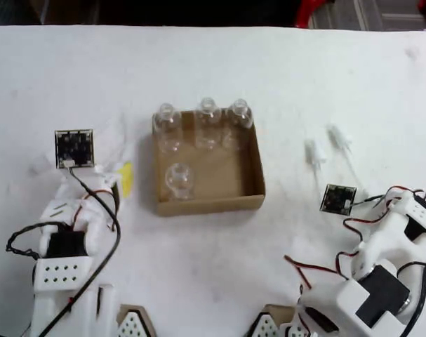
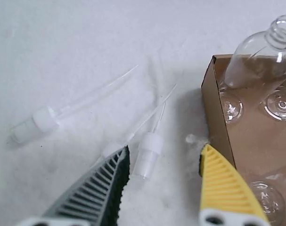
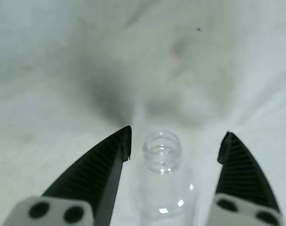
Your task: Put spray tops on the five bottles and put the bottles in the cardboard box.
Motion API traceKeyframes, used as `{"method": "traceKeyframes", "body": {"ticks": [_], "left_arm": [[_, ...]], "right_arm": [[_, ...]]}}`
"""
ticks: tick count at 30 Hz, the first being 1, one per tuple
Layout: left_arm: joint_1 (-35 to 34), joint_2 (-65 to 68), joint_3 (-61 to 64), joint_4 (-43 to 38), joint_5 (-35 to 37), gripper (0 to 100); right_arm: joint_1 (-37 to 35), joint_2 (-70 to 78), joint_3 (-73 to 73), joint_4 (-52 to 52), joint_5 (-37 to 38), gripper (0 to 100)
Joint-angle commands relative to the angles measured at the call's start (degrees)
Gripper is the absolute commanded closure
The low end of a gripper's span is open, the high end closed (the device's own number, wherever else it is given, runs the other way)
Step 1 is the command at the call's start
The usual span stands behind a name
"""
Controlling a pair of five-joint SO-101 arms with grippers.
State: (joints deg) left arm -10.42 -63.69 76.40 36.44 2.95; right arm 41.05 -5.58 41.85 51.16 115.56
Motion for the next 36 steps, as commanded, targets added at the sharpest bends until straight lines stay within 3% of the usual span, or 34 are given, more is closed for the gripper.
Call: {"method": "traceKeyframes", "body": {"ticks": [1,5,8,12,19,25,36], "left_arm": [[-0.48,-1.1,-0.44,-1.14,0.09,77],[-0.48,-1.1,-0.44,-1.14,0.09,77],[-0.48,-1.1,-0.44,-1.05,0.09,77],[-0.48,-1.1,-0.44,-1.05,0.09,77],[-0.48,-1.1,-0.44,-1.05,0.09,77],[-0.48,-1.1,-0.44,-1.05,0.09,77],[-0.4,-1.1,-0.44,-0.97,0.09,77]], "right_arm": [[-0.4,0.13,-2.55,-0.84,0.53,83.8],[-0.75,0.04,-2.55,-0.84,0.44,99.1],[-0.75,-0.4,-2.64,-0.84,0.44,95.4],[-1.27,-0.75,-2.9,-0.75,0.09,98.2],[-5.14,-6.99,-7.21,-0.31,-21.63,98.1],[-8.66,-13.85,-7.12,1.01,-31.47,98.1],[-11.56,-18.07,-7.12,7.78,-32.97,98.1]]}}
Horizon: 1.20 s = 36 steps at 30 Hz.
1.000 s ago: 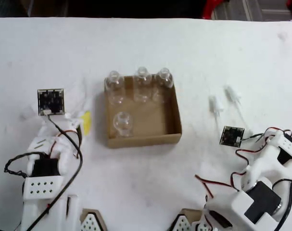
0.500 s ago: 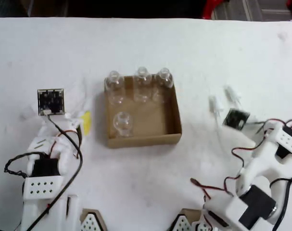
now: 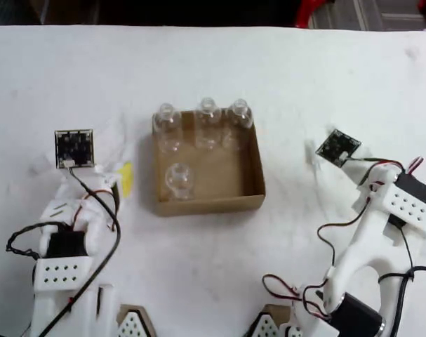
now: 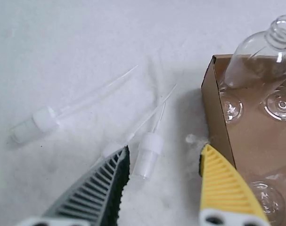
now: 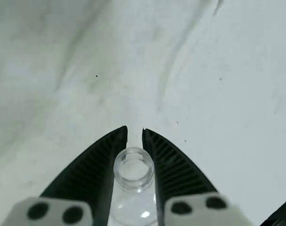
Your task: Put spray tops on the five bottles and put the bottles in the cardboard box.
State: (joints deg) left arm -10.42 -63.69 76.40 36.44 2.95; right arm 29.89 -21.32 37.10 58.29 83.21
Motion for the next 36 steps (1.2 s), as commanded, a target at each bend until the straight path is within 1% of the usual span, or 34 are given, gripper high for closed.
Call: {"method": "traceKeyframes", "body": {"ticks": [1,4,7,8,14,18,23,26,29,33,36], "left_arm": [[-0.4,-1.1,-0.44,-0.97,0.09,77],[-0.4,-1.1,-0.35,-1.14,0.09,77],[-0.4,-1.1,-0.35,-1.14,0.09,77],[-0.4,-1.1,-0.35,-1.14,0.09,77],[-0.4,-1.1,-0.35,-1.05,0.09,77],[-0.4,-1.1,-0.35,-0.97,0.09,77],[-0.4,-1.1,-0.44,-0.97,0.09,77],[-0.4,-1.1,-0.44,-0.97,0.09,77],[-0.4,-1.1,-0.44,-0.97,0.09,77],[-0.4,-1.1,-0.44,-0.97,0.09,77],[-0.4,-1.1,-0.44,-1.05,0.09,77]], "right_arm": [[-0.31,-2.51,-2.37,0.75,-0.62,98.1],[-0.4,-2.51,-3.25,2.33,-0.62,98.1],[-1.54,-2.51,-5.89,6.37,-0.79,98.1],[-2.15,-2.51,-7.03,7.87,-1.93,98.1],[-7.6,-2.51,-16.62,17.01,-14.68,98.1],[-11.65,-2.59,-22.24,23.52,-20.4,98.1],[-16.48,-2.59,-28.04,28.88,-28.22,98.1],[-20.44,-2.86,-31.56,32.04,-35.78,98.1],[-25.63,-7.43,-32.62,33.98,-43.34,98.1],[-34.59,-20.97,-30.51,33.89,-48.97,98.1],[-42.59,-31.87,-24.88,29.23,-52.84,98.1]]}}
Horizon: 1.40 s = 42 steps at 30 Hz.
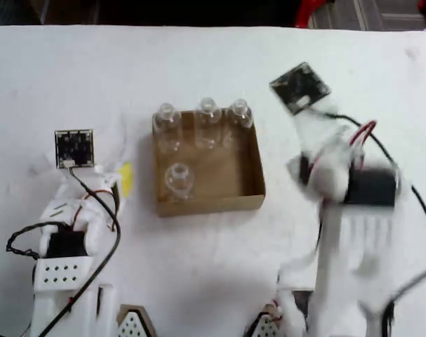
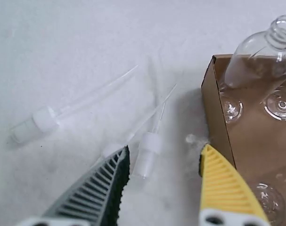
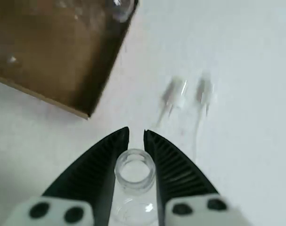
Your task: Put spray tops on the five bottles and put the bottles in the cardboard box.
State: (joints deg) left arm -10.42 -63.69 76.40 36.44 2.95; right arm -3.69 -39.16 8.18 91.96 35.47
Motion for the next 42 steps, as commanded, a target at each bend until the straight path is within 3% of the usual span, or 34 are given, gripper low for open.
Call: {"method": "traceKeyframes", "body": {"ticks": [1,6,12,19,42], "left_arm": [[-0.4,-1.1,-0.44,-1.05,0.09,77],[-0.57,-1.1,-0.35,-0.79,0.09,77],[-0.57,-1.1,-0.18,-0.79,0.09,77],[-0.4,-1.1,-0.18,-1.14,0.09,77],[-0.66,-1.1,0.0,-0.88,0.09,77]], "right_arm": [[-11.56,-17.01,6.86,-7.08,-7.47,98.1],[-17.98,-23.96,25.49,-28.35,-16.79,98.1],[-18.33,-24.48,41.58,-52.97,-18.81,98.2],[-16.13,-24.31,55.38,-73.54,-32.97,98.2],[-17.8,-24.48,67.08,-75.74,-33.41,98.2]]}}
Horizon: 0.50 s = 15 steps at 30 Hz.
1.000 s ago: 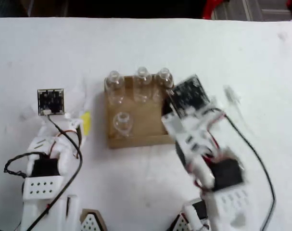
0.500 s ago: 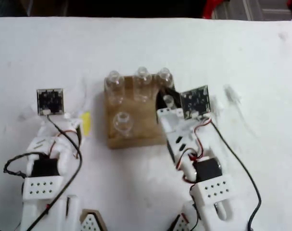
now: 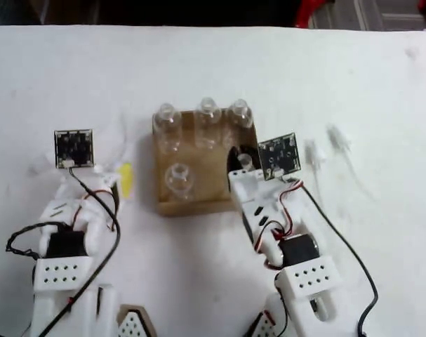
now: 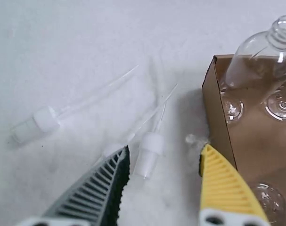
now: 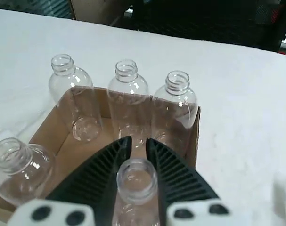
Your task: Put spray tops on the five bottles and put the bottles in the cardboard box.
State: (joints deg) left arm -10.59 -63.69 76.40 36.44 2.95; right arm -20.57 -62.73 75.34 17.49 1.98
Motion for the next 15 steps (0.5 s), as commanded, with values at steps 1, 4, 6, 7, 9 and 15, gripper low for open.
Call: {"method": "traceKeyframes", "body": {"ticks": [1,4,6,7,9,15], "left_arm": [[-0.48,-1.1,0.0,-0.79,0.09,77],[-0.48,-1.1,0.0,-0.79,0.09,77],[-0.48,-1.1,-0.09,-0.79,0.09,77],[-0.48,-1.1,-0.09,-0.79,0.09,77],[-0.48,-1.1,-0.09,-0.79,0.09,77],[-0.57,-1.1,0.0,-1.05,-3.16,77]], "right_arm": [[-0.92,-0.84,0.09,-1.27,0.09,98.2],[-1.1,-0.75,0.26,-1.27,0.09,98.2],[-1.1,-0.66,0.26,-1.27,0.09,98.2],[-1.1,-0.66,0.26,-1.27,0.09,98.2],[-1.01,-0.84,0.26,-1.27,0.18,98.2],[-1.19,-0.57,0.26,-1.27,0.18,98.1]]}}
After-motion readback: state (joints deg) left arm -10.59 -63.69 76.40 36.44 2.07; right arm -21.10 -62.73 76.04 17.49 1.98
